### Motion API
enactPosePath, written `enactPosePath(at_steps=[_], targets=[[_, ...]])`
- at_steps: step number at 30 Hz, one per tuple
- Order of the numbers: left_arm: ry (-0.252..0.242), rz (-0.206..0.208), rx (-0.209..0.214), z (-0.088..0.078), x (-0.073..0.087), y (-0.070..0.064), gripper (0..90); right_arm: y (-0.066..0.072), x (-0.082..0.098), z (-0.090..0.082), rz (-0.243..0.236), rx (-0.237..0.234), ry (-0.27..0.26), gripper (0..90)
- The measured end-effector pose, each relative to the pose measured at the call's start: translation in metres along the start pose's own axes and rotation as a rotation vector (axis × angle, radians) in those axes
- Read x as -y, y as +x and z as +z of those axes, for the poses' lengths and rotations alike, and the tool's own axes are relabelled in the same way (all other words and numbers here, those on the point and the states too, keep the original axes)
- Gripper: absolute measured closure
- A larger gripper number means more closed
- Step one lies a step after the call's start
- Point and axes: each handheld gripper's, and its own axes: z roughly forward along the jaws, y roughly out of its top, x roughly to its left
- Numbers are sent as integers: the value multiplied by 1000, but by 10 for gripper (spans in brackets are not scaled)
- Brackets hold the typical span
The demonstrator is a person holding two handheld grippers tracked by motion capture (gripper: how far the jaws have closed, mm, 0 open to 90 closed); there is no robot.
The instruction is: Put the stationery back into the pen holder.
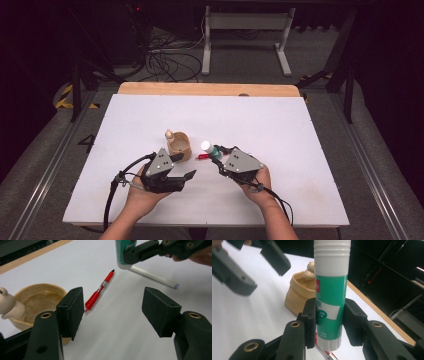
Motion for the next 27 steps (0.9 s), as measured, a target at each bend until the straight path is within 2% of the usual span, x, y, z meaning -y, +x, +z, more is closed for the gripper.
enactPosePath(at_steps=[6, 11, 14, 27], targets=[[-1, -11, 8, -2, 7, 4, 332, 2, -3, 4, 55, 12, -26, 658], [-1, 13, 0, -1, 12, 8, 322, 6, -7, 8, 97, 17, -51, 658], [11, 5, 2, 0, 15, 10, 305, 9, -11, 12, 117, 17, -66, 659], [-12, -44, 25, -13, 21, 17, 248, 16, -25, 30, 162, -16, -107, 658]])
